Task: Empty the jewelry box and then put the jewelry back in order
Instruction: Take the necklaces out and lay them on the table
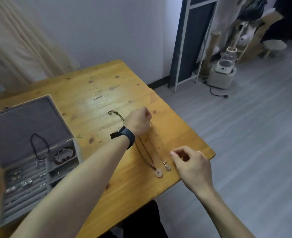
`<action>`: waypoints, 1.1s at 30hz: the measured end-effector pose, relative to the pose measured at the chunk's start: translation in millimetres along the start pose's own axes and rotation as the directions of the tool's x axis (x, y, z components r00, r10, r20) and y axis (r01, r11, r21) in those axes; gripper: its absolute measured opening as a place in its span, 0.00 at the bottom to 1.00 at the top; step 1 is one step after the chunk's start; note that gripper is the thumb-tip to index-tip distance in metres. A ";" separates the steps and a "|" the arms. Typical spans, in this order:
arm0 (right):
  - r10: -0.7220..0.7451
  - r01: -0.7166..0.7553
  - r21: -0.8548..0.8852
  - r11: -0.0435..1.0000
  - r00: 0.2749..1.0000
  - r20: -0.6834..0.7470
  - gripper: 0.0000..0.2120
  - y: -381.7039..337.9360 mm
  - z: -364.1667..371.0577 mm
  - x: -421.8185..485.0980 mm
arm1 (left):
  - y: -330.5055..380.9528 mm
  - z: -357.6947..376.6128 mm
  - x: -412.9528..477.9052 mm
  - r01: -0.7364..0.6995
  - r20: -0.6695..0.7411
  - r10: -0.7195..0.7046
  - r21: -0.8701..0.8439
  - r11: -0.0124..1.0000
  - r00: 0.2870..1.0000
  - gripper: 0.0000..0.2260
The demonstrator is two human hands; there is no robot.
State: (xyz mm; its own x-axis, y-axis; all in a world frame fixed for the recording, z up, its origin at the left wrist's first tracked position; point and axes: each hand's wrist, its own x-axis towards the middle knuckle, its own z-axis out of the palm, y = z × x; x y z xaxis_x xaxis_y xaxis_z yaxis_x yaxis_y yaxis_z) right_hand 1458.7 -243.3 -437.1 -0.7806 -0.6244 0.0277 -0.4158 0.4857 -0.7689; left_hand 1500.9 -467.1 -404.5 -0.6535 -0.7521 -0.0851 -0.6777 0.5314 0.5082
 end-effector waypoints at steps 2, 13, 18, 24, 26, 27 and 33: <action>-0.019 0.018 -0.069 0.997 1.000 -0.016 0.04 1.2 4.1 -1.7 | -3.2 10.2 0.7 -0.088 -0.011 0.092 0.196 0.977 0.996 0.07; -0.240 0.202 -0.173 0.964 0.942 -0.235 0.07 32.4 20.6 -11.4 | -11.2 31.7 8.3 -0.130 -0.128 0.164 0.242 0.962 0.978 0.10; -0.336 0.294 -0.178 0.939 0.896 -0.291 0.08 43.6 25.7 -16.3 | -12.5 31.5 6.8 -0.121 -0.137 0.150 0.201 0.972 0.979 0.12; -0.345 0.322 -0.126 0.938 0.891 -0.296 0.11 49.9 27.2 -21.3 | -11.8 25.7 0.1 -0.130 -0.106 0.143 0.120 0.984 0.984 0.13; -0.329 0.318 -0.087 0.944 0.906 -0.267 0.12 49.9 23.8 -23.3 | -13.6 21.1 -5.2 -0.143 -0.093 0.150 0.075 0.987 0.984 0.12; -0.314 0.308 -0.065 0.949 0.916 -0.248 0.13 49.4 21.7 -24.6 | -14.5 18.5 -9.4 -0.149 -0.086 0.154 0.066 0.987 0.984 0.12; -0.298 0.298 -0.028 0.954 0.934 -0.196 0.16 19.3 9.4 -39.4 | -30.4 1.2 -57.0 -0.192 -0.125 0.199 0.064 0.979 0.972 0.12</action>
State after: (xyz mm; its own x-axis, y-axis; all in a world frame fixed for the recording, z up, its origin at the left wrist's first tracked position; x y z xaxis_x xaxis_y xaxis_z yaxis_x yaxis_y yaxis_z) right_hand 1485.9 -215.0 -459.0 -0.6970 -0.6083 0.3798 -0.6424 0.2942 -0.7077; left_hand 1558.4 -439.9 -416.1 -0.7275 -0.6745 0.1258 -0.5598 0.6895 0.4595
